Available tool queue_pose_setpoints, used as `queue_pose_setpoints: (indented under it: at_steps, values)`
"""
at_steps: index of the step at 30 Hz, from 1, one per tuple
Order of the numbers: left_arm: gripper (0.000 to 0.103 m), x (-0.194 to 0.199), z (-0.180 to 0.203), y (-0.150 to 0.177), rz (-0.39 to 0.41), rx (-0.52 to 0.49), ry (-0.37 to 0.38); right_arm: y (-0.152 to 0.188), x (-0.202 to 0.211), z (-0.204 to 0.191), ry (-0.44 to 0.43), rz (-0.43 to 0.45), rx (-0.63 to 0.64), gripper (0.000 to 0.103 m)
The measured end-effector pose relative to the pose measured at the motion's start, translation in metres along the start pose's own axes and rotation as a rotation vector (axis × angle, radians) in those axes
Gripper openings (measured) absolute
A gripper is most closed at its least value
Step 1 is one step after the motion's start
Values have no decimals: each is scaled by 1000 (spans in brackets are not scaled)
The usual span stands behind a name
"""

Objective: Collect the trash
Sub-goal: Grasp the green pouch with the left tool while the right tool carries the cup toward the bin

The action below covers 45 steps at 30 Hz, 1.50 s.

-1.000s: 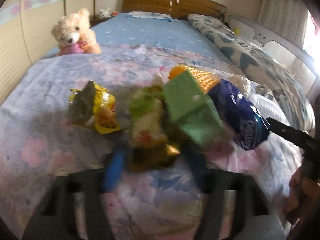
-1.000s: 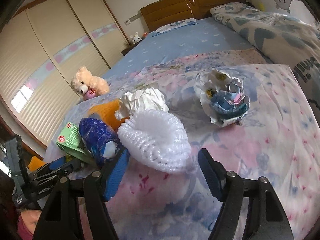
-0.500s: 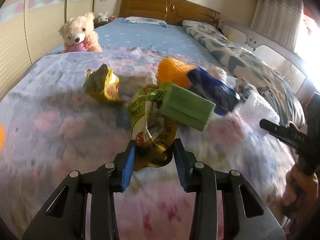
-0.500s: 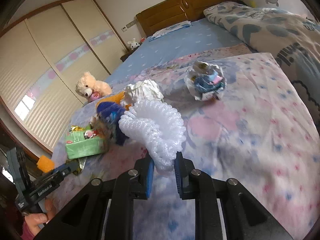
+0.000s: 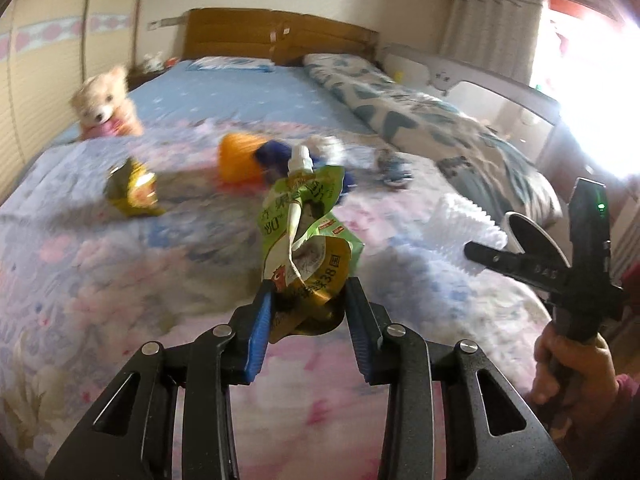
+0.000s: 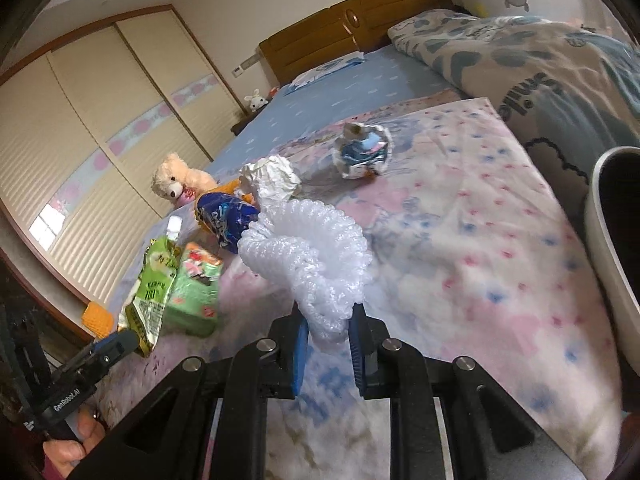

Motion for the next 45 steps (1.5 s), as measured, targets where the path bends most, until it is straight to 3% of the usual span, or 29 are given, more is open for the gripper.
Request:
queue_pose_setpoints:
  at_steps: [12,45]
  values:
    - [34,-28,74,-7,-49,-153,116,11,43,37,68,29,-45,18]
    - [34,-76,214,-18,-140,-373,326,13,138,137,265,131,-191,18]
Point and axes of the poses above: each gripper's, at about its wrist camera, not at the fingertips, and x roughly against the way its jaws point, z to its right, y to its underside, the point moved 1 cm from there along -x, roughly the way its jaws point, and after that the axes turned 2 degrees about y, right-handed, at the moved point
